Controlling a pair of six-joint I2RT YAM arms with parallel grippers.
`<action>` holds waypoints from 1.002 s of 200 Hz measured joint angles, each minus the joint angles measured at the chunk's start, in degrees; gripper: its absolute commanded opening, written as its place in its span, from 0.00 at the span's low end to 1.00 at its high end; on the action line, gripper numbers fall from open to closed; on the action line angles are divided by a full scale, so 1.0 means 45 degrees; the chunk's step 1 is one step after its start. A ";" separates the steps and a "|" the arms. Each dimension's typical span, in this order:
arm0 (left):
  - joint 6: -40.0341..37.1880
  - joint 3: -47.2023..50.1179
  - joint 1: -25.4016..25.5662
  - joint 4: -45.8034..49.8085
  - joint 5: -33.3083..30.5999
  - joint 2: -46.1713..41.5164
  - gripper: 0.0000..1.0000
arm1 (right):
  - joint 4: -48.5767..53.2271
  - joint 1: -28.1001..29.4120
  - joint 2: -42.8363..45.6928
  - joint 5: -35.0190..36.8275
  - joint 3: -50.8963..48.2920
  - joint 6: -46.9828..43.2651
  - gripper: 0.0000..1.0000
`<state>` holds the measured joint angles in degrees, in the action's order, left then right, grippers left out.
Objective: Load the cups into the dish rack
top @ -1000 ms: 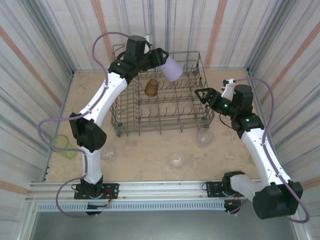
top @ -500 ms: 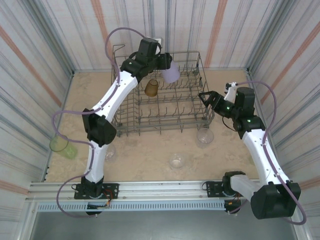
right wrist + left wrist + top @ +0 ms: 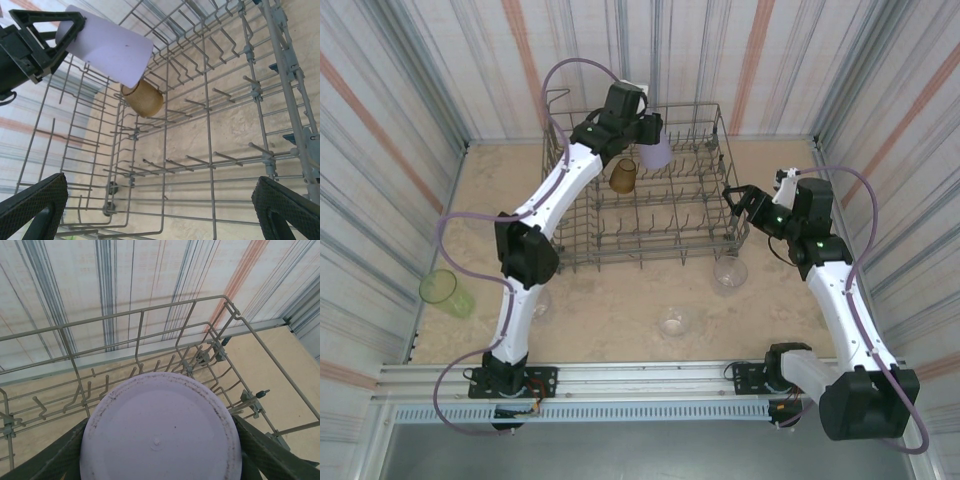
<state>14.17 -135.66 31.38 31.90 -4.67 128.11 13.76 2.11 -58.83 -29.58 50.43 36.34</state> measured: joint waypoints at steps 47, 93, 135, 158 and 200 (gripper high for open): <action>-0.0015 -0.0010 0.0000 -0.0461 0.0000 0.0568 0.00 | -0.0015 -0.0107 0.0000 0.0005 -0.0087 0.0000 0.99; -0.0194 -0.0010 0.0010 -0.0486 -0.0165 0.0884 0.00 | -0.0136 -0.0121 0.0015 0.0005 -0.0355 0.0000 0.99; -0.0364 -0.0010 0.0034 -0.0491 -0.0287 0.0986 0.00 | -0.0243 -0.0165 0.0131 0.0019 -0.0593 0.0000 0.99; -0.0534 0.0019 0.0034 -0.0733 -0.0321 0.0986 0.00 | -0.0335 -0.0165 0.0160 0.0053 -0.0622 0.0000 0.99; -0.1044 0.0325 0.0058 -0.1345 -0.0345 0.1030 0.00 | -0.0413 -0.0165 0.0170 0.0107 -0.0665 0.0000 0.99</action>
<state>9.47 -134.19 31.64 25.85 -6.22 132.75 11.90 1.37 -58.06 -29.10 47.44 36.34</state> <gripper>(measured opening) 0.680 0.987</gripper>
